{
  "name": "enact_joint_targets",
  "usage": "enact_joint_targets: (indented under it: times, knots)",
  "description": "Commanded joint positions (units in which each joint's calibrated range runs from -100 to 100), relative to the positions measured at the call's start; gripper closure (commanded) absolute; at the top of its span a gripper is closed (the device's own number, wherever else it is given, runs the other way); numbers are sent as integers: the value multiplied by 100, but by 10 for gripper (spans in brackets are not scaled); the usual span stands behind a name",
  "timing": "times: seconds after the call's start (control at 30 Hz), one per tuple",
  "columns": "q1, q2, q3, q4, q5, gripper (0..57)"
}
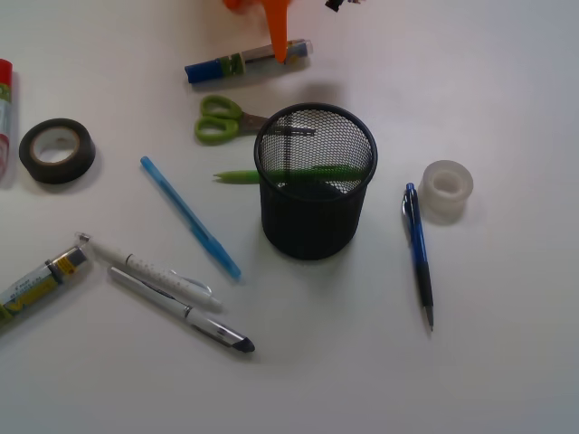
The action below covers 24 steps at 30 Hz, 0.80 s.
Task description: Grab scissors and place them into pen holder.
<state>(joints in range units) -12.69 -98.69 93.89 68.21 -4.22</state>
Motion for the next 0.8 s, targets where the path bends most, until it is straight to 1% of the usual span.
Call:
enact_joint_targets:
  times: [0.0, 0.27, 0.37, 0.47, 0.6, 0.7, 0.77]
  knots:
    - [1422, 456, 584, -3864, 405, 287]
    - [1422, 456, 557, -3864, 405, 287]
    - [1422, 507, 194, -3750, 410, 287]
    - [1542, 541, -1019, -3032, 440, 287]
    - [2222, 898, -3293, -1676, 440, 287]
    - [2656, 1909, -4425, -1151, 440, 288]
    - [2671, 2912, -4724, -1134, 440, 288]
